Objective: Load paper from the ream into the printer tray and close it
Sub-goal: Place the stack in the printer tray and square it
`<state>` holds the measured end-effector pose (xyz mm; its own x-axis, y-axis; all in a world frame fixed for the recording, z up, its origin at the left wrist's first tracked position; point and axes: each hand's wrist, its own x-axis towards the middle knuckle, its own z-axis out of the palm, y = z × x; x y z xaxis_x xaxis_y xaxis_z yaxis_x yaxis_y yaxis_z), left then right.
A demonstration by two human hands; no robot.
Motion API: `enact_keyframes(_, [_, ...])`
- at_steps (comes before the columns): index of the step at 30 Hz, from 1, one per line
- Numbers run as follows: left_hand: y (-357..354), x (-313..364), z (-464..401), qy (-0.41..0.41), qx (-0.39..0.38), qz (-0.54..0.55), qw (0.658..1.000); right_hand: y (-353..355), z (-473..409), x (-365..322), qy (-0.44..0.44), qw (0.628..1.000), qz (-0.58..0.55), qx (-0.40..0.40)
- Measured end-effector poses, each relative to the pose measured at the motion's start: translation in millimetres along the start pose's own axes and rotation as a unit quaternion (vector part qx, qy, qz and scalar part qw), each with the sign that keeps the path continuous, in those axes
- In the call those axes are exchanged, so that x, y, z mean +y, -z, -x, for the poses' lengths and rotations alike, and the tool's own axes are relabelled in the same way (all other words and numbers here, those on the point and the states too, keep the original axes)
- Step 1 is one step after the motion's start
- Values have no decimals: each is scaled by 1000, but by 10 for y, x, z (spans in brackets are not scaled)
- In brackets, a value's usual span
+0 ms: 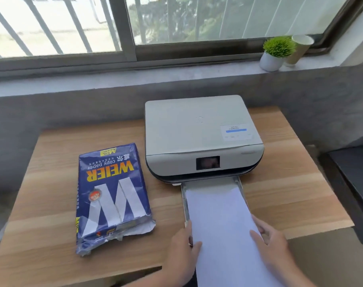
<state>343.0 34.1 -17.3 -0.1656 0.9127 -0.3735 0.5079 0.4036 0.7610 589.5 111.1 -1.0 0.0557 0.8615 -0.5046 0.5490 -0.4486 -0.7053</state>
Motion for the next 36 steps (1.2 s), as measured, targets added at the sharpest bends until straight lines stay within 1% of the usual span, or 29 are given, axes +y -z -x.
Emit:
enact_keyframes(5, [-178, 83, 16, 70, 32, -22, 997, 60, -322, 83, -7, 997, 57, -46])
enact_keyframes(10, [-309, 128, -100, 105, 47, -44, 992, 31, -474, 123, -29, 997, 38, -62])
enact_keyframes(16, [-400, 118, -232, 140, 61, -43, 987, 43, -575, 123, -18, 998, 27, -60])
enact_keyframes(24, [-439, 108, -318, 163, 27, -70, 984, 60, -637, 230, -16, 999, 16, -48])
enact_keyframes(28, [-412, 98, -388, 181, 32, -121, 975, 17, -646, 228, -15, 999, 9, -46])
enact_keyframes(30, [-407, 101, -406, 182, 15, -154, 971, -6, -625, 224, -15, 999, 7, -46])
enact_keyframes(36, [-406, 82, -362, 184, -6, -184, 965, -12, -507, 331, -25, 999, -8, -26])
